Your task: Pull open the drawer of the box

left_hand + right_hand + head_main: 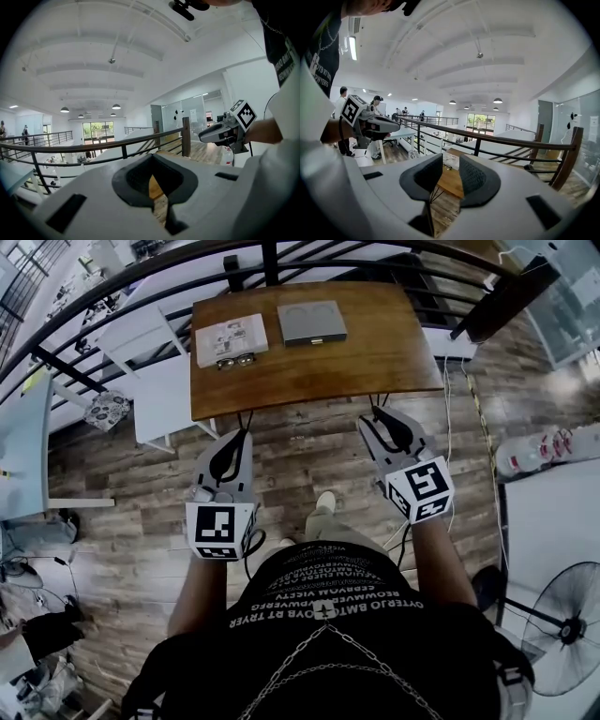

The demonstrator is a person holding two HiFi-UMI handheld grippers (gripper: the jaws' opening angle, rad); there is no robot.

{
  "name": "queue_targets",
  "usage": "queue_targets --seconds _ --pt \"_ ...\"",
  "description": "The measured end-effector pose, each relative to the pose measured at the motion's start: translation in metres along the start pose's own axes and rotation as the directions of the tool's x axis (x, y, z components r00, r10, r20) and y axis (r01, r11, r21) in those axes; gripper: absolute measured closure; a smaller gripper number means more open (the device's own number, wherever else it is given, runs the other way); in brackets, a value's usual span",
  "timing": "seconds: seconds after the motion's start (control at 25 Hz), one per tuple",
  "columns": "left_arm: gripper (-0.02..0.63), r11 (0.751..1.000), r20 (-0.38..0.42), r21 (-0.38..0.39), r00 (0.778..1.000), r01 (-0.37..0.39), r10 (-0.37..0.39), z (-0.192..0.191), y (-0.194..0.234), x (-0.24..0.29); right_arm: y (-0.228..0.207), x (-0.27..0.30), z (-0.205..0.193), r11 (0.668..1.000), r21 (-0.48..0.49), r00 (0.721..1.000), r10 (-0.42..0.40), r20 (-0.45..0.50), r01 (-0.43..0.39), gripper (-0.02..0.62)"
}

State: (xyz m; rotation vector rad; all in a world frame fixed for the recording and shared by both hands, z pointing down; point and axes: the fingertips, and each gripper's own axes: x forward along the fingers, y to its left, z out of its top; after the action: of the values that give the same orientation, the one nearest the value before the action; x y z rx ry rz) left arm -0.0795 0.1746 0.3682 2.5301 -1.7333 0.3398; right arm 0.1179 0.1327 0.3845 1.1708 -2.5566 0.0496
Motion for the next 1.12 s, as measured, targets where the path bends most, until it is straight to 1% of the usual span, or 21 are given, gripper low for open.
queue_targets --seconds 0.32,0.48,0.68,0.88,1.12 --pt "0.6 1.0 -0.03 -0.002 0.999 0.014 -0.014 -0.006 0.001 0.035 -0.03 0.018 -0.001 1.0 0.009 1.0 -0.004 -0.006 0.004 0.486" --pt "0.6 1.0 -0.03 -0.005 1.0 0.003 -0.003 -0.001 0.002 0.051 -0.044 0.028 -0.001 1.0 0.014 1.0 0.006 -0.003 -0.006 0.486" --pt "0.6 1.0 -0.034 0.012 0.999 -0.022 0.023 0.009 0.001 0.071 -0.058 0.039 -0.004 0.999 0.013 0.999 0.032 -0.005 -0.032 0.486" --pt "0.6 0.999 -0.04 0.016 0.998 -0.038 0.039 0.018 -0.001 0.1 -0.083 0.054 -0.005 0.998 0.029 0.999 0.053 0.002 -0.053 0.486" --pt "0.6 0.999 -0.04 0.037 0.998 -0.04 0.041 0.034 -0.013 0.143 -0.116 0.068 -0.005 0.997 0.015 0.997 0.078 0.009 -0.078 0.486"
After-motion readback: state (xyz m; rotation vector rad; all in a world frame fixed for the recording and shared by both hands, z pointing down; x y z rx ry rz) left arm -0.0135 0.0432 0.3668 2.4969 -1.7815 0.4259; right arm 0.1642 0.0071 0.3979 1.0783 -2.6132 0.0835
